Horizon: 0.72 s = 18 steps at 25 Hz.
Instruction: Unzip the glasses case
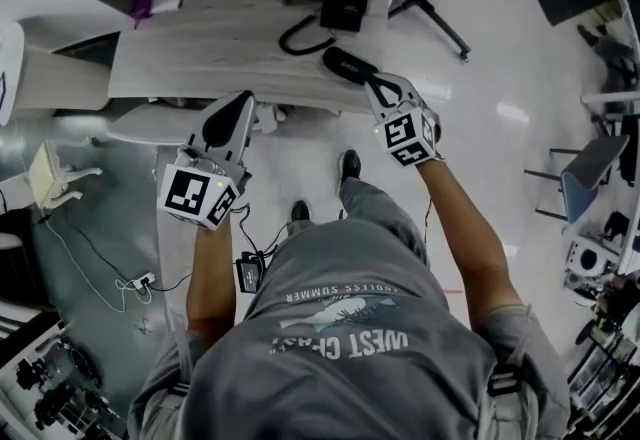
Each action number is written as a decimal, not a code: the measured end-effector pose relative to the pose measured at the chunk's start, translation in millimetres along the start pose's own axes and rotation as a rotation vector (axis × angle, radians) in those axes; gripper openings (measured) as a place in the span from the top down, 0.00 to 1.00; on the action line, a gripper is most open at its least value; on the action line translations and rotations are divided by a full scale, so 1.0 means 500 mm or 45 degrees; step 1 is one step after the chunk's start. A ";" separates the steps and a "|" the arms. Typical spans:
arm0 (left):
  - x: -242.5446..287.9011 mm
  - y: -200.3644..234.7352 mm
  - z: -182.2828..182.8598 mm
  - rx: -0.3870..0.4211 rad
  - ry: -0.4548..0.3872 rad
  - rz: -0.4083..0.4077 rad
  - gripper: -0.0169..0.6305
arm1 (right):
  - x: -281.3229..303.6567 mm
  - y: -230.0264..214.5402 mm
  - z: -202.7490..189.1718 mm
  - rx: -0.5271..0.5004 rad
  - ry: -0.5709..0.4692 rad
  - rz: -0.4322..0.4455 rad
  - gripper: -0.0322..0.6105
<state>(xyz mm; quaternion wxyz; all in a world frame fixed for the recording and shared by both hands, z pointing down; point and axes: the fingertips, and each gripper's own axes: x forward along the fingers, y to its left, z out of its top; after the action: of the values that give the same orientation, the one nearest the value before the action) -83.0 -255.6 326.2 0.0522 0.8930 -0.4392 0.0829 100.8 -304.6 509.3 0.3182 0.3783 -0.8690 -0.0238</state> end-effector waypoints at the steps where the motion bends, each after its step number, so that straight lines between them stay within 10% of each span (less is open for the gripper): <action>1: 0.004 0.003 -0.007 -0.005 0.011 0.004 0.98 | 0.017 0.003 -0.015 -0.028 0.018 0.018 0.88; 18: 0.040 0.036 -0.138 -0.116 0.170 0.053 0.98 | 0.243 0.059 -0.267 -0.480 0.307 0.275 0.63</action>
<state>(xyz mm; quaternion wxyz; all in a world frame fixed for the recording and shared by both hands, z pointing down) -92.3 -270.6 398.0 0.1203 0.8729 -0.4564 0.1231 96.0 -338.5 688.9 0.4853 0.2172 -0.8403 -0.1059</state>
